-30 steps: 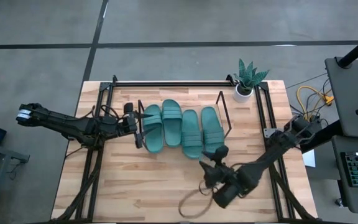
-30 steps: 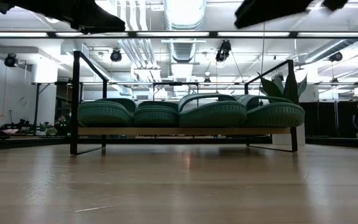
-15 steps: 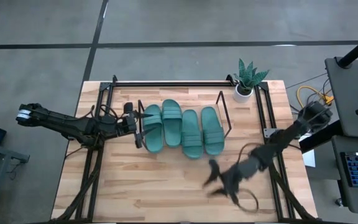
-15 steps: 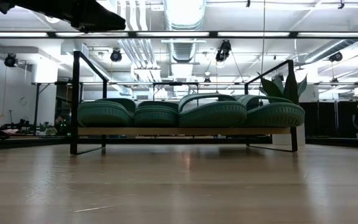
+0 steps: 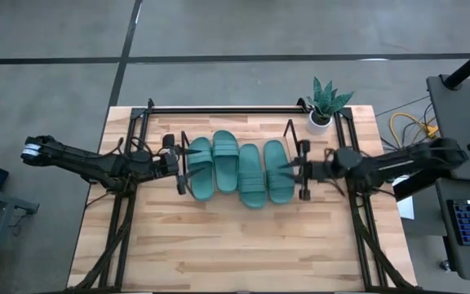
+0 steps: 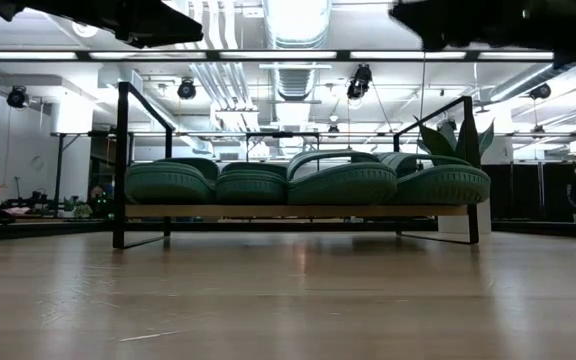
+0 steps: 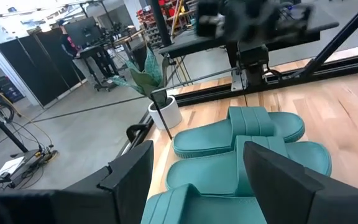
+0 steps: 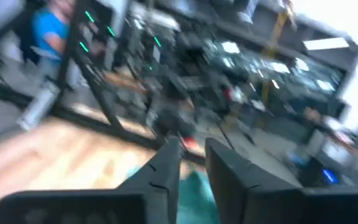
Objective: Pick and place slides into the shelf
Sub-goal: Return to Home Position
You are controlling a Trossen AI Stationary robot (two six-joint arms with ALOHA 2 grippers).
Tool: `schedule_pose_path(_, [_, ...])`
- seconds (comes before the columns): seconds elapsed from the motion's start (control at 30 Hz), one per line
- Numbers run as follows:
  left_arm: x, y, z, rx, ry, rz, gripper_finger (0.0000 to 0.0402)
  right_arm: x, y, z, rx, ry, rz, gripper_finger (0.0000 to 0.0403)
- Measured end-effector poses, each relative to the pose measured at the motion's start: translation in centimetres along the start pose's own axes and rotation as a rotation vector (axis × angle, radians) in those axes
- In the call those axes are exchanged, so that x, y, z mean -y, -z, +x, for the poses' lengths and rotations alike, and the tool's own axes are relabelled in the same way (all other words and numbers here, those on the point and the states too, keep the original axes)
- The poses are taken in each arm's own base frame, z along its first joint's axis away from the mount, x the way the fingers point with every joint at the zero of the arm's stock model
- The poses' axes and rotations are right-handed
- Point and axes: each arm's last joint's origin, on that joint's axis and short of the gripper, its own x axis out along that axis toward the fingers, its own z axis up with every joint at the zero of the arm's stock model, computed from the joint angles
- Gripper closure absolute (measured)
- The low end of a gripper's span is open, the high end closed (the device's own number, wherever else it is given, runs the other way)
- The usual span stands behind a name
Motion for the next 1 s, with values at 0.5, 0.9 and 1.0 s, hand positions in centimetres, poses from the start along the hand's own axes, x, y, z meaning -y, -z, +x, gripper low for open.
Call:
schedule_pose_path(0.5, [0.1, 0.1, 0.1, -0.007, 0.007, 0.004, 0.0169, 1.1, -1.0, -7.2, -0.137, 0.012, 0.114, 0.0394])
schedule_pose_path(0.9, [0.2, 0.2, 0.2, -0.012, 0.009, 0.007, 0.0169, -0.8, 1.5, -10.8, -0.117, 0.004, 0.158, 0.0394])
schedule_pose_path(1.0, [0.2, 0.2, 0.3, -0.013, 0.010, 0.008, 0.0169, -1.0, 1.9, -11.5, -0.075, 0.010, 0.175, 0.0394])
